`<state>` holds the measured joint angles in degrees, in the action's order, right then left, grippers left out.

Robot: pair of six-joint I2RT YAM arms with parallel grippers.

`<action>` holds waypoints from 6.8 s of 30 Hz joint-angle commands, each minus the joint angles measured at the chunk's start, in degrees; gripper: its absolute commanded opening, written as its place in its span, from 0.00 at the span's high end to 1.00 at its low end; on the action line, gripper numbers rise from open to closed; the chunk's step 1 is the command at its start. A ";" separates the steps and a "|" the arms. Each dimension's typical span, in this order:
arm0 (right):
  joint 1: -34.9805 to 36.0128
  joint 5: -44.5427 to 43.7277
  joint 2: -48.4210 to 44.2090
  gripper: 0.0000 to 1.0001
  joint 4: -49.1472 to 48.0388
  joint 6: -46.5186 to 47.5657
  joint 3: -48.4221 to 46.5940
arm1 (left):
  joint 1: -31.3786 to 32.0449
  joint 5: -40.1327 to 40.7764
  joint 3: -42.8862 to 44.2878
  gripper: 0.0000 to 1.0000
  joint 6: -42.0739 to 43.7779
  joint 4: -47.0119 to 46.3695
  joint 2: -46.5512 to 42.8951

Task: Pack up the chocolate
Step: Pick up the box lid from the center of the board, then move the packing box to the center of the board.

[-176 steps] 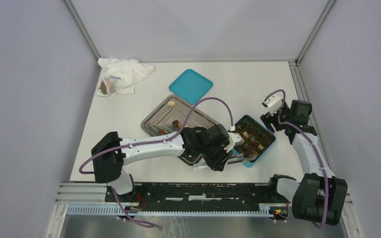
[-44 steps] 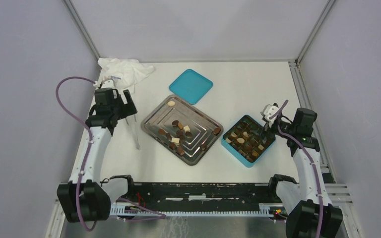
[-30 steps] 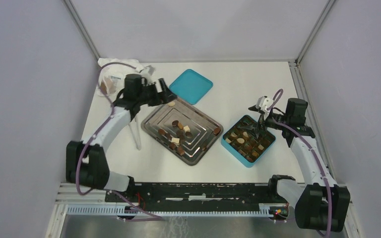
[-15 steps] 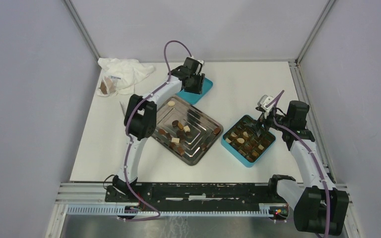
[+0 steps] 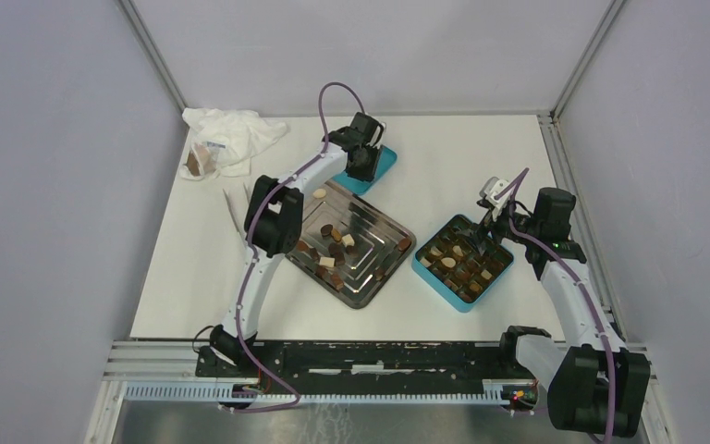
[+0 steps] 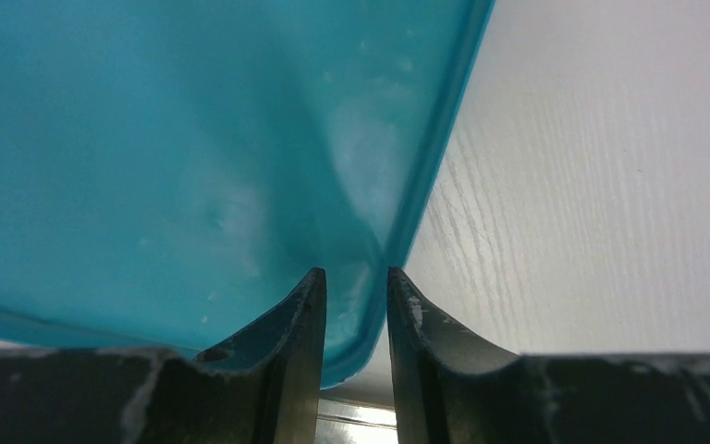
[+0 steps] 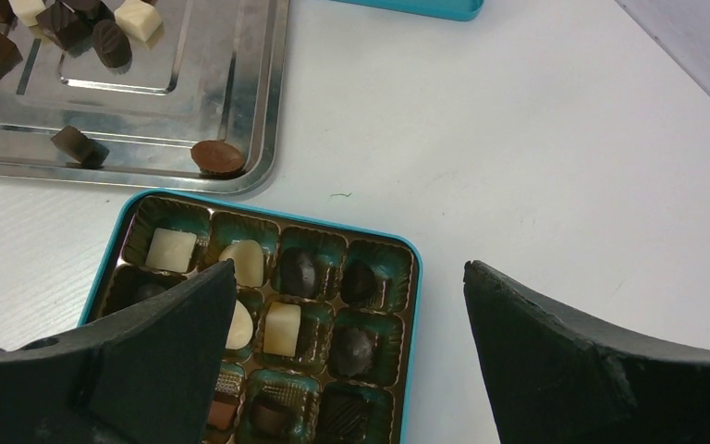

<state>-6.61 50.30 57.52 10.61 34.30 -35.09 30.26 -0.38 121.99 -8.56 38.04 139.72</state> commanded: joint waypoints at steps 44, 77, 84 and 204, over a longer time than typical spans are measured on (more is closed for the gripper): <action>0.02 1.11 0.82 0.02 2.30 1.29 -2.35 | 2.22 -5.97 0.90 0.69 -3.64 -0.78 0.11; 0.03 0.72 0.21 0.02 2.13 2.96 -2.10 | 6.43 -1.06 2.15 0.98 6.32 -2.79 -3.89; 0.10 2.13 -1.08 0.02 2.56 11.55 -1.36 | 6.40 -10.33 0.70 0.98 7.51 -2.74 -8.75; -9.57 10.21 -8.16 1.00 -34.40 -41.90 8.15 | 28.71 8.86 -58.39 0.39 -11.53 -34.50 -46.47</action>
<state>-13.61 58.22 50.59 -16.93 -2.46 -27.83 58.96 3.81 52.84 -28.32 -3.16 84.77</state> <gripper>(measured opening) 0.182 0.608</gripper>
